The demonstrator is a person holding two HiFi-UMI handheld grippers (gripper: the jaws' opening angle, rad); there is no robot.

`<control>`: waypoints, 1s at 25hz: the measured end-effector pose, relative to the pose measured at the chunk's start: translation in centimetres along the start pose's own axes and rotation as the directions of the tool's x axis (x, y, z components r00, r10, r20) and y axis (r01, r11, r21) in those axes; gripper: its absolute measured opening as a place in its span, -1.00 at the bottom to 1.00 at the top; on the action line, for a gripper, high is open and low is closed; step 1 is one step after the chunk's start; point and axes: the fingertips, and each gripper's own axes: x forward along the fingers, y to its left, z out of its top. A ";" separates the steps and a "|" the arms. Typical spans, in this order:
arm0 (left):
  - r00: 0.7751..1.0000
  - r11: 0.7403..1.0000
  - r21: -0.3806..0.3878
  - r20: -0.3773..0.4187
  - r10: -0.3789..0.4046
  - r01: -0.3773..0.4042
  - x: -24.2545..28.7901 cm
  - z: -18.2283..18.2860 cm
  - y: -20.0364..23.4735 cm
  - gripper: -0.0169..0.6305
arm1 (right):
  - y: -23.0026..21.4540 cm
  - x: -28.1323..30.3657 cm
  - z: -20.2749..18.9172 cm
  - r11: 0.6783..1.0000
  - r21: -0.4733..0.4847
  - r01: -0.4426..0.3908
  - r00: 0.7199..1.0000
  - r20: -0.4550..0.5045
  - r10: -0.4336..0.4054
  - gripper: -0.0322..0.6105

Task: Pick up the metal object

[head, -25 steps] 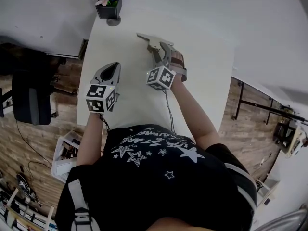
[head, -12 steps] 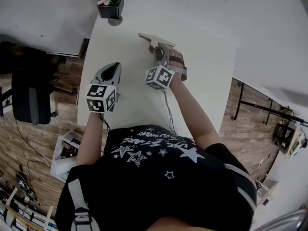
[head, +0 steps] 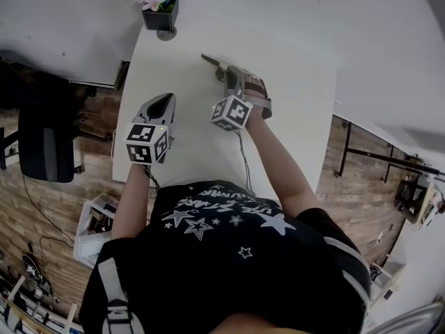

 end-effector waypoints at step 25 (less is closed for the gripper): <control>0.997 0.996 0.090 0.074 -0.018 0.011 -11.4 -2.6 -9.8 -0.89 | 0.4 -19.1 -2.7 0.989 0.081 0.124 0.990 0.057 -0.129 -0.74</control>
